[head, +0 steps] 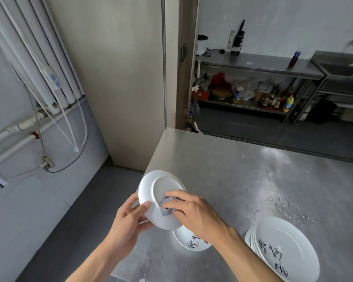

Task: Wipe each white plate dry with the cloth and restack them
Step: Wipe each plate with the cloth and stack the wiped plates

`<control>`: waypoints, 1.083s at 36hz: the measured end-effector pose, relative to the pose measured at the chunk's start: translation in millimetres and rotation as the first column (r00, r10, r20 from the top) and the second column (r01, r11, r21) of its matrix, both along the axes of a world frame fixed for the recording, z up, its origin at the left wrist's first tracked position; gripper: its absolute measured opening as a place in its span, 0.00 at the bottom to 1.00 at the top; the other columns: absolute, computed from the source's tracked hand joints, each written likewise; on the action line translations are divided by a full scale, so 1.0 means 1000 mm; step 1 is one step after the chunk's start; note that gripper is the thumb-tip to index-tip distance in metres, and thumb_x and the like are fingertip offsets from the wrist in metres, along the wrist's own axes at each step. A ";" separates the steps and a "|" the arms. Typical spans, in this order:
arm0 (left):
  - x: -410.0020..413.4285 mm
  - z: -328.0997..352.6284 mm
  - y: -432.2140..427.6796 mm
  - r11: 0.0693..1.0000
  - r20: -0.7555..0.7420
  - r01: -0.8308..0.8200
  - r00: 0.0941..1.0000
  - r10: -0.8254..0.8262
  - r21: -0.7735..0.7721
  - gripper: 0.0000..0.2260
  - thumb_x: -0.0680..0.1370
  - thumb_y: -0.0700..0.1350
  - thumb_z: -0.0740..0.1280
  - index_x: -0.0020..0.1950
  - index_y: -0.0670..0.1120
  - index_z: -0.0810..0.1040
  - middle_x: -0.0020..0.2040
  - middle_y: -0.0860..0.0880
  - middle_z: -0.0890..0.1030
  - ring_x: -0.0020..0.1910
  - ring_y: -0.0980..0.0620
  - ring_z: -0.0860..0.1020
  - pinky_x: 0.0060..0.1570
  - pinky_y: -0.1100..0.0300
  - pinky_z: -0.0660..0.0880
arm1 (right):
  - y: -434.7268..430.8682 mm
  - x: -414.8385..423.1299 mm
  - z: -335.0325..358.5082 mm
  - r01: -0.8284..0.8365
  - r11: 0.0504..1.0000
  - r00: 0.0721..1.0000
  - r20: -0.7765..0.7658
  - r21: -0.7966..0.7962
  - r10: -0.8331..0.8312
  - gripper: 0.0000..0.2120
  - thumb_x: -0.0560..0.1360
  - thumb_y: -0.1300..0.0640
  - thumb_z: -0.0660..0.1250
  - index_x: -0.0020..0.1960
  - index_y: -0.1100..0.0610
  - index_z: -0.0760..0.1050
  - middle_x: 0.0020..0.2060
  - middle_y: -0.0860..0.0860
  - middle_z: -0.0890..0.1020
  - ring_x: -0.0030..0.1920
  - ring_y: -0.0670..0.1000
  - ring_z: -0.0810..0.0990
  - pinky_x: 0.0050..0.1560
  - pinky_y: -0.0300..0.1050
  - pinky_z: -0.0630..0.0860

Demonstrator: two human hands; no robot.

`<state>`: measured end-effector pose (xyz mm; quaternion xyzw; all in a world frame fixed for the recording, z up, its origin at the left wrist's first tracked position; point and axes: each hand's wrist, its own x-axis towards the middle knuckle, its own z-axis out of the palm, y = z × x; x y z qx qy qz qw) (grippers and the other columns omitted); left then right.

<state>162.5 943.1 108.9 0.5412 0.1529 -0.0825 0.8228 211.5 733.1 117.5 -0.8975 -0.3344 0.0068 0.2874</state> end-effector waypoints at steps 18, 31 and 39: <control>-0.011 0.007 -0.019 0.968 0.003 0.234 0.972 -0.235 0.094 0.17 0.79 0.51 0.71 0.68 0.53 0.82 0.60 0.41 0.85 0.53 0.39 0.85 0.49 0.47 0.83 | -0.003 0.035 0.011 0.359 0.927 0.931 -0.120 0.109 -0.346 0.18 0.79 0.63 0.64 0.66 0.50 0.79 0.65 0.45 0.79 0.63 0.50 0.78 0.63 0.46 0.74; 0.003 0.000 -0.024 0.990 0.034 0.004 0.999 -0.009 0.139 0.15 0.86 0.38 0.61 0.61 0.51 0.84 0.56 0.42 0.87 0.54 0.42 0.87 0.44 0.53 0.84 | 0.045 0.004 0.002 0.077 0.991 0.994 -0.092 0.113 -0.067 0.18 0.80 0.62 0.61 0.66 0.49 0.76 0.63 0.45 0.71 0.61 0.50 0.70 0.64 0.48 0.73; 0.005 -0.005 -0.025 0.985 0.034 -0.126 0.992 0.123 0.117 0.14 0.86 0.40 0.62 0.61 0.52 0.85 0.54 0.42 0.87 0.49 0.48 0.86 0.46 0.54 0.83 | 0.052 0.004 -0.005 0.132 0.976 0.983 -0.151 0.173 -0.106 0.17 0.81 0.61 0.62 0.67 0.49 0.76 0.62 0.42 0.71 0.62 0.47 0.71 0.64 0.41 0.73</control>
